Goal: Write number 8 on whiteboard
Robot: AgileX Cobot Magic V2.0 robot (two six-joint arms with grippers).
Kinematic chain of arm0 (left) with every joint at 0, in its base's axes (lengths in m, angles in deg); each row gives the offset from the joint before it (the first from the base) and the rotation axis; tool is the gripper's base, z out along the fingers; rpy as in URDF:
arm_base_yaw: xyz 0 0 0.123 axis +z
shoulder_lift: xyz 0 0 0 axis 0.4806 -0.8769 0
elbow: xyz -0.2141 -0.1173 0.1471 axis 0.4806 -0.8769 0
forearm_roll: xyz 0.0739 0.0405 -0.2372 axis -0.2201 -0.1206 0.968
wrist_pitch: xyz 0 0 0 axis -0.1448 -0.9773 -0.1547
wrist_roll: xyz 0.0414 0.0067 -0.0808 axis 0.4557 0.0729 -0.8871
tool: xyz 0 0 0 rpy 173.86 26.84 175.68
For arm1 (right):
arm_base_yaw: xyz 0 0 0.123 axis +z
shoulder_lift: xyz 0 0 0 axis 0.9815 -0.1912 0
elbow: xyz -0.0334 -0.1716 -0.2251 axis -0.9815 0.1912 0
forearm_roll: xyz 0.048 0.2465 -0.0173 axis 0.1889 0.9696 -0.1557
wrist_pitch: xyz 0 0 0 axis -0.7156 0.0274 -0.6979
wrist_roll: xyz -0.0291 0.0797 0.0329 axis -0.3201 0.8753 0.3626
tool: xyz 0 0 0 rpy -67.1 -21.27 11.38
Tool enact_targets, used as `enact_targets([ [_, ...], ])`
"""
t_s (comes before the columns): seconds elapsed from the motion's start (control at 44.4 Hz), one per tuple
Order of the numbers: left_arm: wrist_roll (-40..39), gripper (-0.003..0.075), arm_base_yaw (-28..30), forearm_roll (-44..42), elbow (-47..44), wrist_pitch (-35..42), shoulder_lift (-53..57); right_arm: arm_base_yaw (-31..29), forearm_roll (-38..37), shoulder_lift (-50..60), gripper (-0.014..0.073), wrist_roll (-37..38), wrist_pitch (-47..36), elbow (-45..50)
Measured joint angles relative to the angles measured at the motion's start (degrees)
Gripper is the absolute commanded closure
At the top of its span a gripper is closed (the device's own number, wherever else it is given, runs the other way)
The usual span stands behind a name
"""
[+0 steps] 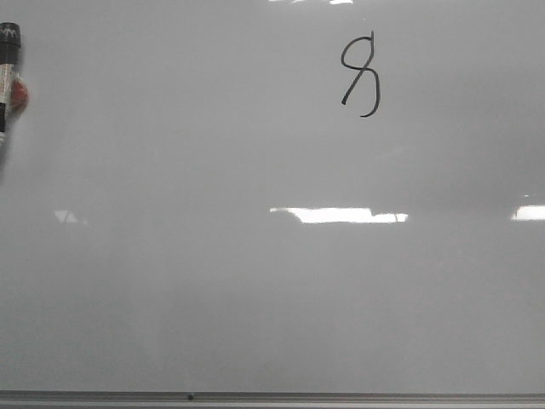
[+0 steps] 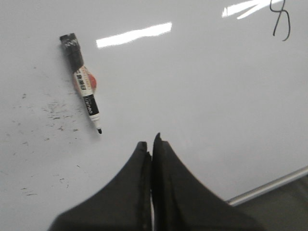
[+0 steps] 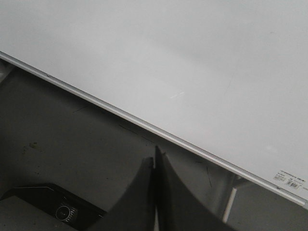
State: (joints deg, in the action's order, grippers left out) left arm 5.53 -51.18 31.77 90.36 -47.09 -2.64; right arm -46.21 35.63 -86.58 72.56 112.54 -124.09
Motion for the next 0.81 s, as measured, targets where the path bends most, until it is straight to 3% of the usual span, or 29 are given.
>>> enact_targets([
  [0.113, 4.14, 0.0739, 5.6, 3.12, -7.88, 4.99, 7.56, 0.0, 0.0, 0.0, 0.0662, 0.0, 0.0, 0.0],
  [0.36, 5.45, 0.0739, 15.44, 5.32, -23.15, 12.8, 21.67, 0.0, 0.0, 0.0, 0.0662, 0.0, 0.04, 0.0],
  [0.585, 5.45, 0.0739, 20.09, 6.77, -31.15, 20.83, 26.26, 0.0, 0.0, 0.0, 0.0662, 0.0, 0.04, 0.0],
  [0.811, 5.45, 0.0739, 21.31, 7.13, -33.52, 29.13, 26.26, 0.0, -0.09, 0.0, 0.0662, 0.0, 0.04, 0.0],
])
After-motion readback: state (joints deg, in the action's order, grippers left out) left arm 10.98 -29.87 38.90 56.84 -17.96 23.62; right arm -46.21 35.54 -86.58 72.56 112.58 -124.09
